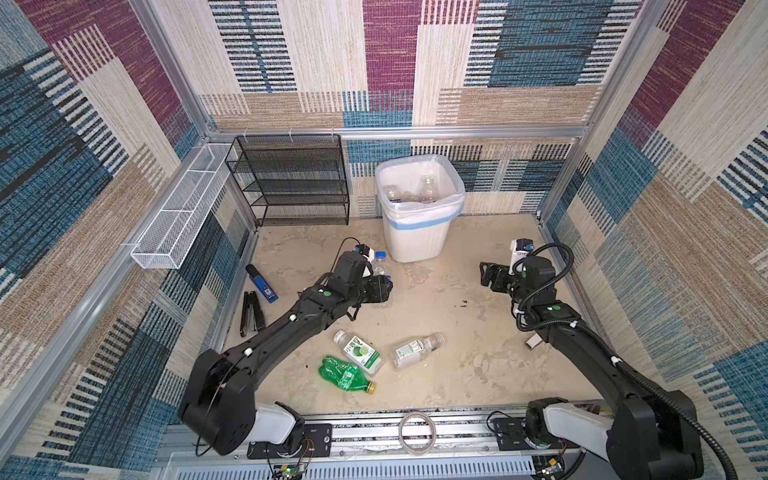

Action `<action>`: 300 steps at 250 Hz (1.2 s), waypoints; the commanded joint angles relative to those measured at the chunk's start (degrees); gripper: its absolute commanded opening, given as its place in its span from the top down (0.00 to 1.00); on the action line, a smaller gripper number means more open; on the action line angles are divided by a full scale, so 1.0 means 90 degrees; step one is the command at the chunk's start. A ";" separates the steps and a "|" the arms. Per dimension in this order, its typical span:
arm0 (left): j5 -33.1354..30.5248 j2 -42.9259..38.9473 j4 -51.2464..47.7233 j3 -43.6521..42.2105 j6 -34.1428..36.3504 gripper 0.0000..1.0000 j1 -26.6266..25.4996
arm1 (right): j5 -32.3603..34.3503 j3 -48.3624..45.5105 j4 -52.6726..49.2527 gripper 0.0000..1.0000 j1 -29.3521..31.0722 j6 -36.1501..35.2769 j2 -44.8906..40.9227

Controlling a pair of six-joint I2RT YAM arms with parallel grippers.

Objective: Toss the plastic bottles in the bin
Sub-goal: 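Lift the second Pepsi bottle over the bin and open the left gripper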

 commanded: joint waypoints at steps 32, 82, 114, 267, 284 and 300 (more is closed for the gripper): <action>-0.1047 -0.1633 0.1448 -0.0541 0.1850 0.39 0.0014 | -0.0118 0.0013 0.0350 0.09 -0.0004 0.0099 -0.0099; -0.1422 -0.2845 0.3198 -0.1191 0.2986 0.38 0.0015 | -0.0045 0.0053 0.0511 0.12 -0.0004 0.0195 -0.0128; -0.1021 -0.3295 0.4132 -0.1403 0.3331 0.38 0.0014 | 0.0031 0.0038 0.0615 0.13 -0.0004 0.0234 -0.0288; 0.0484 0.2122 0.0933 0.6062 0.2248 0.38 0.0639 | -0.0069 -0.0383 0.1298 0.15 -0.0004 0.0701 -0.0568; 0.1203 0.3826 -0.0609 0.8699 0.1726 0.38 0.0846 | -0.0213 -0.0458 0.1281 0.16 -0.0004 0.0790 -0.0616; 0.1477 0.5261 -0.1832 1.1302 0.1525 0.29 0.0903 | -0.0278 -0.0552 0.1205 0.16 -0.0004 0.0838 -0.0737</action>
